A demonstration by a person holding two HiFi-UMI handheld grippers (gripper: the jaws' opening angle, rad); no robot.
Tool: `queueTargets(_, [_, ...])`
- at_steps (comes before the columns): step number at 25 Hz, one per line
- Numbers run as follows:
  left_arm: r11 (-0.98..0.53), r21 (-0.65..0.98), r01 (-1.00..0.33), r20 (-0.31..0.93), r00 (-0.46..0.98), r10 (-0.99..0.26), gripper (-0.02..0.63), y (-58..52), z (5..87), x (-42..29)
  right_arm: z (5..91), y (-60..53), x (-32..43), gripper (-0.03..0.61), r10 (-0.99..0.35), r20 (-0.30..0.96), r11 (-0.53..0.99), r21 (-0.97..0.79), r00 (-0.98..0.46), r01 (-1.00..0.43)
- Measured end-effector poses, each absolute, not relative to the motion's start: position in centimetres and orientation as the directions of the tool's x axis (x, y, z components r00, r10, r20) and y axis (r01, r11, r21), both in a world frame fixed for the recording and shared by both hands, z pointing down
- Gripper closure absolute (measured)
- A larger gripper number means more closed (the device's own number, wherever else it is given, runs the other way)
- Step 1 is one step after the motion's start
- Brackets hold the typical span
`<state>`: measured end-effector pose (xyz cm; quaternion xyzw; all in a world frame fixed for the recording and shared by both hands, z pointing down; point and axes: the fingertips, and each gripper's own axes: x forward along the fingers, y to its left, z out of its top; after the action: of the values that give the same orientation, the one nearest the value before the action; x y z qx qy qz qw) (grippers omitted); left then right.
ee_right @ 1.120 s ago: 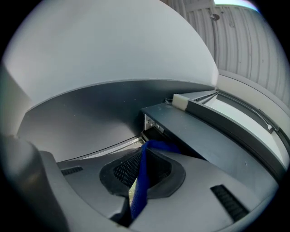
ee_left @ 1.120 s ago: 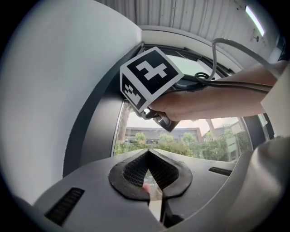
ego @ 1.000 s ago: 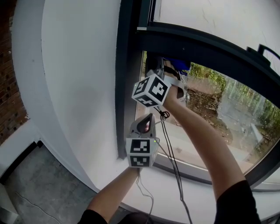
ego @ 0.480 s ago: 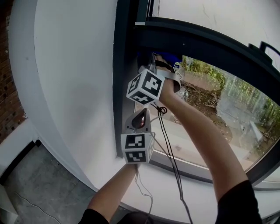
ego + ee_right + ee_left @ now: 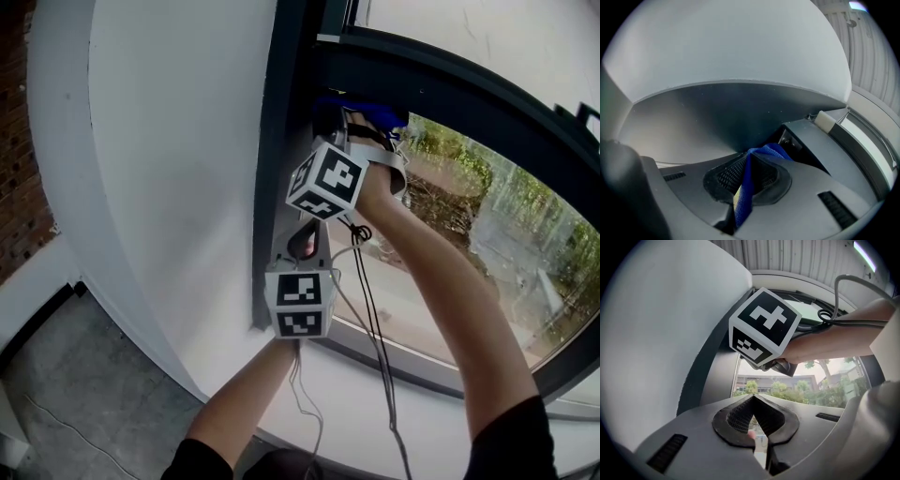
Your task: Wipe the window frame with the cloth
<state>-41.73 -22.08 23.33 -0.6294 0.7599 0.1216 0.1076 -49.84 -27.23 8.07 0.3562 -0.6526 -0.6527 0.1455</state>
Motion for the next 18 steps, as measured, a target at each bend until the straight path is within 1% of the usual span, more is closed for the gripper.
queueTargets(4, [0.164, 0.046, -0.985, -0.301, -0.171, -0.938, 0.609, -22.3, 24.2, -41.2, 9.1, -27.4, -49.8, 0.560, -0.662, -0.237, -0.176, 0.971, -0.711, -0.161])
queueTargets(7, [0.165, 0.057, -0.985, -0.297, -0.174, -0.939, 0.609, -22.2, 24.7, -41.1, 10.7, -27.4, -50.0, 0.558, -0.667, -0.199, -0.184, 0.978, -0.718, -0.100])
queueTargets(12, [0.192, 0.021, -0.981, -0.288, -0.190, -0.939, 0.609, -21.9, 25.8, -40.9, 13.0, -27.4, -49.8, 0.559, -0.660, -0.185, -0.196, 0.978, -0.728, -0.070])
queueTargets(18, [0.234, 0.010, -0.972, -0.234, -0.230, -0.945, 0.609, -22.5, 29.4, -42.0, 16.3, -27.5, -49.9, 0.558, -0.649, -0.173, -0.199, 0.978, -0.740, -0.054])
